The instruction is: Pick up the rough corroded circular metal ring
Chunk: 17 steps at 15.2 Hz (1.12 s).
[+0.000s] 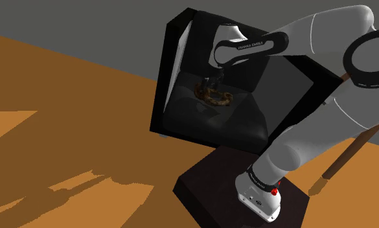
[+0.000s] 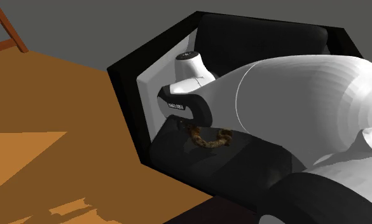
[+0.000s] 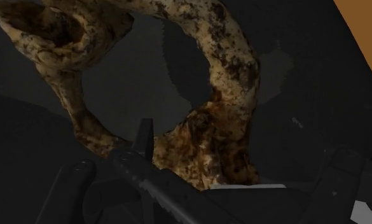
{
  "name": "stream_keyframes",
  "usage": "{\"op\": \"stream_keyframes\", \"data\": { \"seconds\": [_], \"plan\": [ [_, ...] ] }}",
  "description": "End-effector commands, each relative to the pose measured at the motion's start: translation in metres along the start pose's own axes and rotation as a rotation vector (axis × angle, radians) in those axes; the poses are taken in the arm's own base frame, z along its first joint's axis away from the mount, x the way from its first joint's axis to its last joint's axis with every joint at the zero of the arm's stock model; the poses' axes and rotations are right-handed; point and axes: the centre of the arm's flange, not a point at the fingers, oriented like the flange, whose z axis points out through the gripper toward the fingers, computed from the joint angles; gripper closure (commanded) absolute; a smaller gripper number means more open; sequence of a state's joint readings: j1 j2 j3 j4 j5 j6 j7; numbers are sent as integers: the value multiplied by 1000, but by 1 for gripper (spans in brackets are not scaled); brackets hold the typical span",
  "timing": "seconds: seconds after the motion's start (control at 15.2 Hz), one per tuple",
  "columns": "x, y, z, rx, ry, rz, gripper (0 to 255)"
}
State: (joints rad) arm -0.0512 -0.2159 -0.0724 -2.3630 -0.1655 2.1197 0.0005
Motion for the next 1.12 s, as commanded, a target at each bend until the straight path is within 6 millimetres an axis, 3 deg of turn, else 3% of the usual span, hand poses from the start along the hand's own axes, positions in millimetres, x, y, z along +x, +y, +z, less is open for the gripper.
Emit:
{"op": "stream_keyframes", "data": {
  "seconds": [0.0, 0.4, 0.46, 1.06],
  "plan": [
    [1, -2, 14, 0, -2, 1, 0],
    [2, -5, 38, 0, -2, 1, 0],
    [1, -5, 38, 0, -2, 1, 255],
    [2, -5, 38, 0, -2, 1, 255]
  ]
}}
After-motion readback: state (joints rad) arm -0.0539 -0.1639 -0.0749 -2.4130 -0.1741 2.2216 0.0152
